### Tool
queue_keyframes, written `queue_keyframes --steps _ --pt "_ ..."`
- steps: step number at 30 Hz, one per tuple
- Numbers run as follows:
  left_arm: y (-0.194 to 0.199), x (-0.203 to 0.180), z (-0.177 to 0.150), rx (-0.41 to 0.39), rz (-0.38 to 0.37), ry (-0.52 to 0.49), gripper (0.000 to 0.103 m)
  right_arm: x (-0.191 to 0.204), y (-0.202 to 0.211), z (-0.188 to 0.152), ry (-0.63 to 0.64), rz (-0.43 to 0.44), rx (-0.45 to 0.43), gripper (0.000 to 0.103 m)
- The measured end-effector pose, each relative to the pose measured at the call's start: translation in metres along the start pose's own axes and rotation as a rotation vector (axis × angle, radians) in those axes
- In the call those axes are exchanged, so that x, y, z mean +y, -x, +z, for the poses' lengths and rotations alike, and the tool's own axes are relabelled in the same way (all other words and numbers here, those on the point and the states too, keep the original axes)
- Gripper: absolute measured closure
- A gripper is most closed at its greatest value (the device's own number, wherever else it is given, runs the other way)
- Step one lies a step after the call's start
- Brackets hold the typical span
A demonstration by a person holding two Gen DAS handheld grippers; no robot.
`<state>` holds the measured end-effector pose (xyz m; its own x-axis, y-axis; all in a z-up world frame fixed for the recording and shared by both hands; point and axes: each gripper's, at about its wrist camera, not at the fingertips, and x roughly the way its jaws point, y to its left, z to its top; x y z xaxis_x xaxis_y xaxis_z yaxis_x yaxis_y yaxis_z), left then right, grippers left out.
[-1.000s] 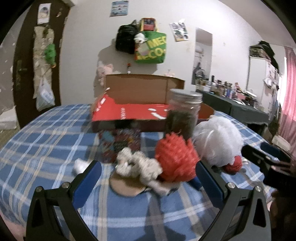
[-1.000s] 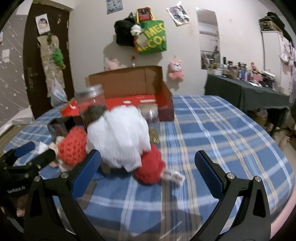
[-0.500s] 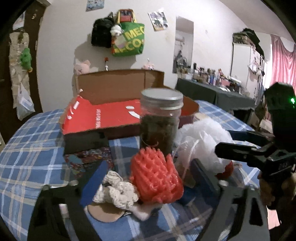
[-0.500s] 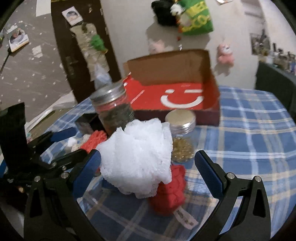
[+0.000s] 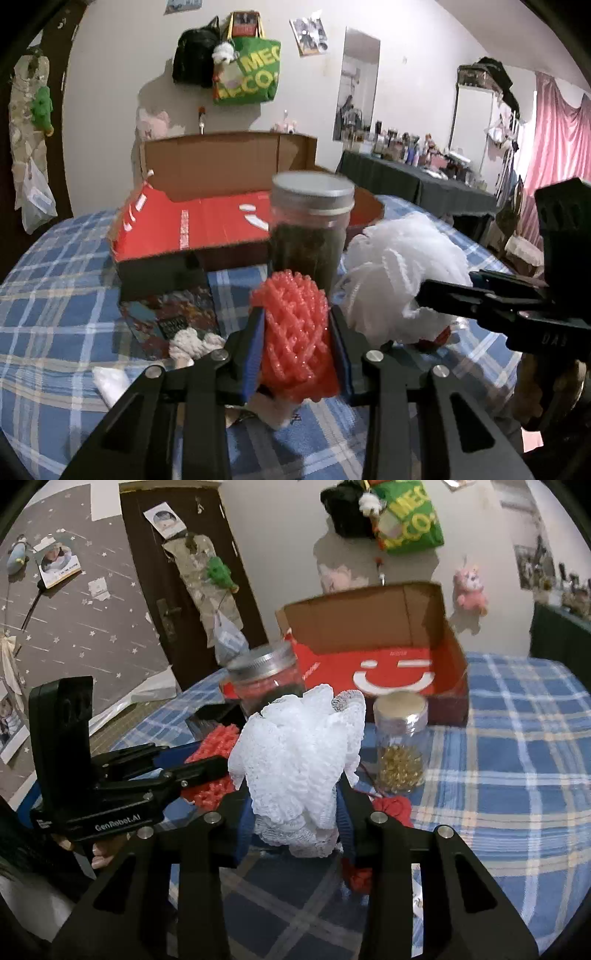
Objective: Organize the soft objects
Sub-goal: 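Grasp the red mesh puff with the left tool while the right tool grasps the white mesh puff, then carry both puffs into the red-lined box and open both tools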
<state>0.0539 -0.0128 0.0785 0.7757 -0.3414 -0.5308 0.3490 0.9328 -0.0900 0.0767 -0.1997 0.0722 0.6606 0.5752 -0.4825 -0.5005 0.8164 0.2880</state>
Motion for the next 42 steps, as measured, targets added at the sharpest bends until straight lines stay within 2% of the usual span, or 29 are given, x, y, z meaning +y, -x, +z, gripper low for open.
queue_keyframes --steps 8,19,25,33,42 --pt "0.023 0.008 0.012 -0.055 -0.008 0.002 0.067 0.02 0.034 0.008 0.016 -0.042 -0.102 0.067" --pt "0.046 0.019 0.033 -0.146 0.043 -0.029 0.067 0.034 0.062 0.026 0.057 -0.079 -0.192 0.067" --pt "0.049 0.027 0.053 -0.171 0.044 -0.053 0.067 0.034 0.073 0.046 0.097 -0.113 -0.241 0.067" --pt "0.027 0.037 0.087 -0.117 0.008 -0.123 0.067 0.019 0.064 0.088 0.131 -0.137 -0.241 0.067" --pt "-0.011 0.049 0.127 -0.014 -0.044 -0.196 0.067 -0.006 0.029 0.134 0.162 -0.108 -0.155 0.067"
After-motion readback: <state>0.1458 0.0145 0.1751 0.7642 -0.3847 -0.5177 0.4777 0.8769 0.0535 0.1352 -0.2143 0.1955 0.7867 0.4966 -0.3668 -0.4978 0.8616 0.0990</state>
